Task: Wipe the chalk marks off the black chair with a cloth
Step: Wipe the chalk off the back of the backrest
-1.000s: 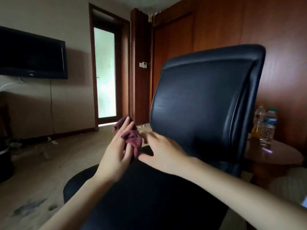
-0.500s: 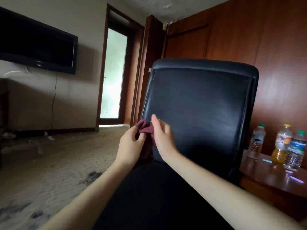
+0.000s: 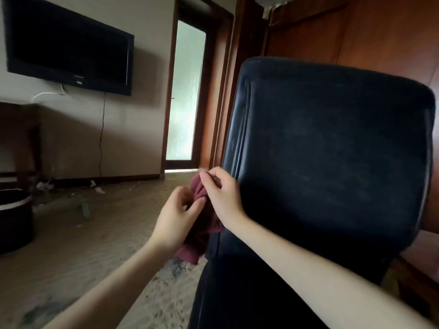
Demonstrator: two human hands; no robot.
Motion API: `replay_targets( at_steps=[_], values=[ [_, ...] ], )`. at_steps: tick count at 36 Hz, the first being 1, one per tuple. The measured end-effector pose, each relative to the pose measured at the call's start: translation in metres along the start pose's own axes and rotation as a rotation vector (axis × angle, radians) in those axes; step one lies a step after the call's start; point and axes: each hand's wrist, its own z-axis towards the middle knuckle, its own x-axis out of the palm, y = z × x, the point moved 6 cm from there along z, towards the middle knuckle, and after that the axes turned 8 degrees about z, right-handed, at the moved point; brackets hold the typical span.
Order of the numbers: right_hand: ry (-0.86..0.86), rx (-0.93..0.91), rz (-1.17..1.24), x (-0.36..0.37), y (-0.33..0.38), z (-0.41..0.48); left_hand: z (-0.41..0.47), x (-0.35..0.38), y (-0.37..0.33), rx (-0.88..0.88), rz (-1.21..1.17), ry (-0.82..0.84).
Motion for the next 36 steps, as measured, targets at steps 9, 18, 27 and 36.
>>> replay_targets(
  at_steps=[9, 18, 27, 36],
  values=[
    [0.03, 0.204, 0.005, -0.069, 0.042, 0.067, 0.078, 0.011, -0.091, -0.232, -0.115, 0.289],
    [0.353, 0.703, -0.119, -0.162, 0.109, 0.113, 0.135, 0.016, -0.198, -0.426, -0.329, 0.362],
    [0.157, 0.995, -0.021, -0.264, 0.206, 0.146, 0.166, 0.025, -0.336, -0.232, -0.266, 0.521],
    [-0.253, 1.098, 0.158, -0.289, 0.31, 0.174, 0.13, 0.033, -0.468, 0.268, 0.023, 0.439]
  ],
)
